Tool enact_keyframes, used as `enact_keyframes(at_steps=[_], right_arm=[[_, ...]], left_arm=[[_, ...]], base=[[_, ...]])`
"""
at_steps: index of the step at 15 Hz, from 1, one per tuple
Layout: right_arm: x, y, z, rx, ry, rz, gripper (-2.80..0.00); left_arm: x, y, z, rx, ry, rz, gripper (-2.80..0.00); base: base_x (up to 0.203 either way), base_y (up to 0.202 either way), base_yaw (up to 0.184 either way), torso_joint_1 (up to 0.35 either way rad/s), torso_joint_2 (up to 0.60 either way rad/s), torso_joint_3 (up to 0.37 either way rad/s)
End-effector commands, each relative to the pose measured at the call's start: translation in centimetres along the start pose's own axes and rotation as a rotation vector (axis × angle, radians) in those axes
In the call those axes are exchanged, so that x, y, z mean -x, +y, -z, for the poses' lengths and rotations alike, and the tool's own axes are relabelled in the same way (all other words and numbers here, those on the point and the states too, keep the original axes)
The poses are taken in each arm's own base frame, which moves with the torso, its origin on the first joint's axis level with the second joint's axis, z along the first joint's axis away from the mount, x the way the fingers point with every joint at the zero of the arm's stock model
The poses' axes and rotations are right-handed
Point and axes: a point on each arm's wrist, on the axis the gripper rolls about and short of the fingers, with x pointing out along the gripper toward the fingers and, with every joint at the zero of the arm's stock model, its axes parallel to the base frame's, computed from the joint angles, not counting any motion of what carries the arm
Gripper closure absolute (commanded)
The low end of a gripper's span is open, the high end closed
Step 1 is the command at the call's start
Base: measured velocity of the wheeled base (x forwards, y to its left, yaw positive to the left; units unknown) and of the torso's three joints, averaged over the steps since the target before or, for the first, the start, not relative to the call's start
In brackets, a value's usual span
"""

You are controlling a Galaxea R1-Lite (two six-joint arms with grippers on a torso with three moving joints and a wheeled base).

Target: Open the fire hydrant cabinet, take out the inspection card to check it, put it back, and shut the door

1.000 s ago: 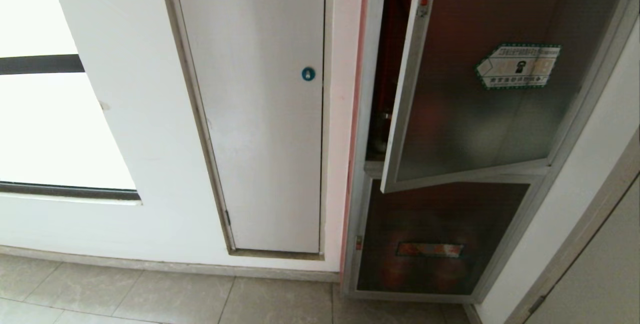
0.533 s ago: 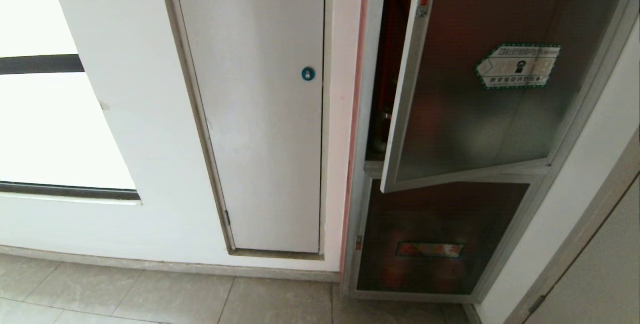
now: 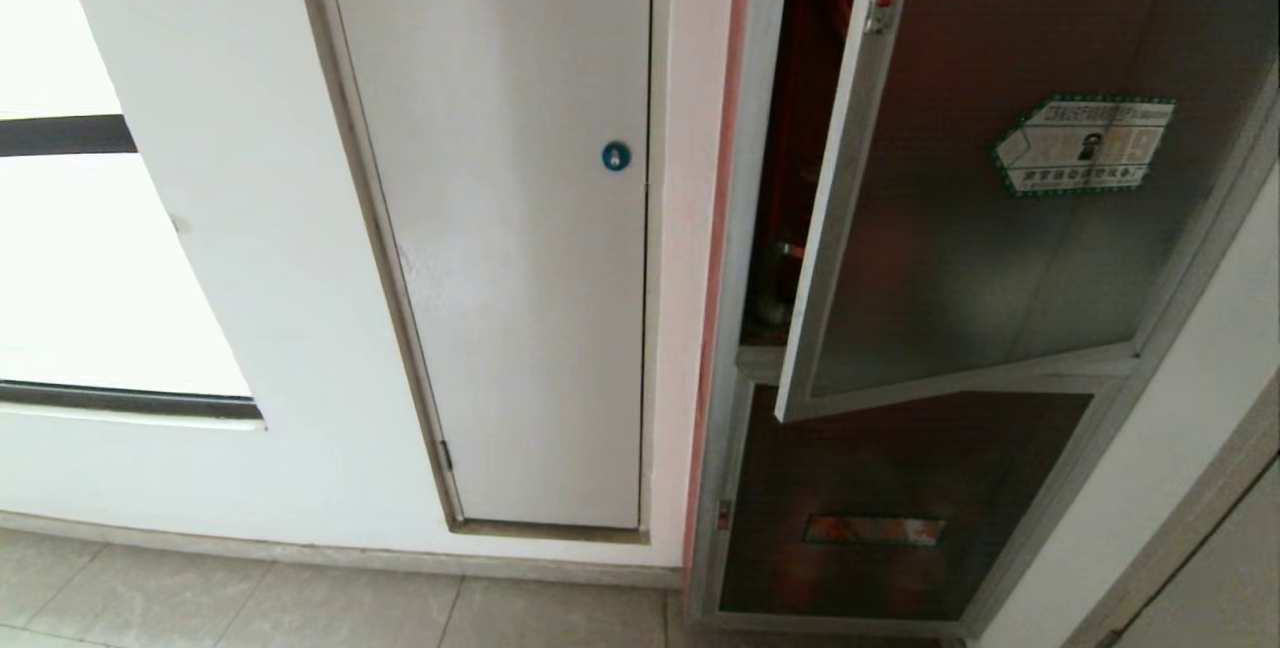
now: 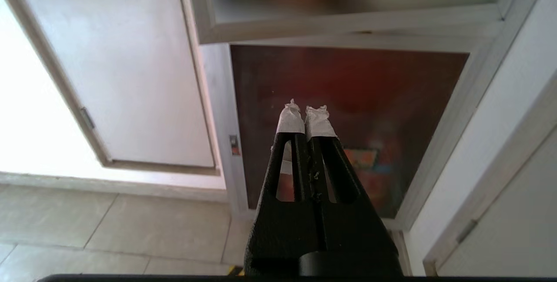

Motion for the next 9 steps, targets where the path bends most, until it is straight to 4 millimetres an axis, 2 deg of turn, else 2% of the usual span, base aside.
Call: enact_keyframes(at_steps=[1,9], right_arm=[[-0.05,0.00,0.12,0.000,0.006,0.000,0.00],[-0.05,0.00,0.12,0.000,0.006,0.000,0.00]], left_arm=[[0.00,0.00,0.00,0.000,0.001,0.000,0.00],[-0.01,0.00,0.00,0.000,0.002,0.000,0.00]], base=[[0.196,0.000,0.002,0.002,0.00,0.007],[0.196,0.000,0.000,0.000,0.00,0.003]])
